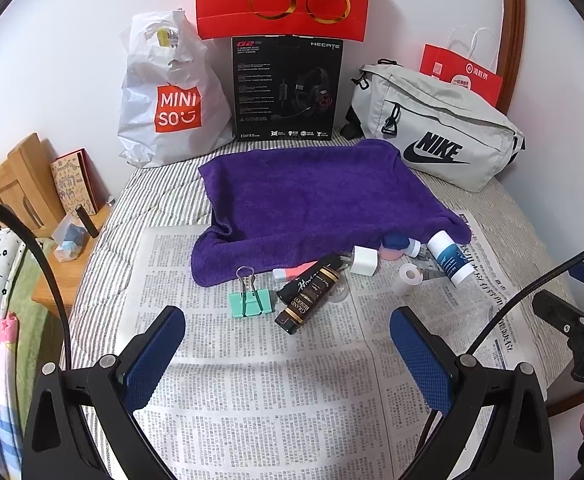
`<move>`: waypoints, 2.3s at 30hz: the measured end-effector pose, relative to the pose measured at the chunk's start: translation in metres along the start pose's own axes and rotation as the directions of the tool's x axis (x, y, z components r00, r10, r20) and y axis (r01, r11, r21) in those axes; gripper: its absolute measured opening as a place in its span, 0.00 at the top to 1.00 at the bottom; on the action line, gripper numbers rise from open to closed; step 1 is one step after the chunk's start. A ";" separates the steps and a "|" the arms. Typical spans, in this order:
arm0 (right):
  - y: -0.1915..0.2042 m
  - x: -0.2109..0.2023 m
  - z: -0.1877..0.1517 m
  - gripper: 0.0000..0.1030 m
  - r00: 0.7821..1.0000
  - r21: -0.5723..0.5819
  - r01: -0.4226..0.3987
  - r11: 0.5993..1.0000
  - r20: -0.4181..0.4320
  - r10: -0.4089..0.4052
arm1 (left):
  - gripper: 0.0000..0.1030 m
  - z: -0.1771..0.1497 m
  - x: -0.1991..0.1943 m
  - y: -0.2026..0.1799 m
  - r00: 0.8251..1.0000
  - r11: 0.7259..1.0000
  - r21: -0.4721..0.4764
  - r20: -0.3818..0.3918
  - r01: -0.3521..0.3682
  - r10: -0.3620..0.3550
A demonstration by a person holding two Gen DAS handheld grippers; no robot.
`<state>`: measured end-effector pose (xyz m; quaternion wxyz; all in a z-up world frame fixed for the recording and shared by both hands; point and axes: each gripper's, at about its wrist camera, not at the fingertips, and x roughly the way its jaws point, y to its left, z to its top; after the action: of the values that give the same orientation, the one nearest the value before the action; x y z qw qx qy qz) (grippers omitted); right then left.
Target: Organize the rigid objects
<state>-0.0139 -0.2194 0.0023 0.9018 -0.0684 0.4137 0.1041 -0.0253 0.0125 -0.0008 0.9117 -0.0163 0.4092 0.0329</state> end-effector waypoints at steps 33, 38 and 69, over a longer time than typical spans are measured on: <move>-0.024 0.078 -0.016 0.00 0.987 0.037 -0.008 0.999 -0.162 0.014 | 0.04 -0.010 0.137 0.051 0.978 0.990 -0.095 -0.190 -0.100 0.081; -0.031 0.090 -0.016 0.00 0.983 0.056 -0.006 0.998 -0.183 0.016 | 0.11 -0.006 0.147 0.050 0.973 0.986 -0.110 -0.206 -0.125 0.101; -0.045 0.162 0.023 0.11 0.983 0.050 -0.046 0.998 -0.176 0.054 | 0.62 -0.014 0.138 0.059 0.986 0.991 -0.090 -0.146 -0.095 0.081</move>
<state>0.1170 -0.2373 -0.1049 0.8598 -0.0462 0.4962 0.1108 0.0514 0.0775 -0.1139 0.8760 -0.0443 0.4715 0.0916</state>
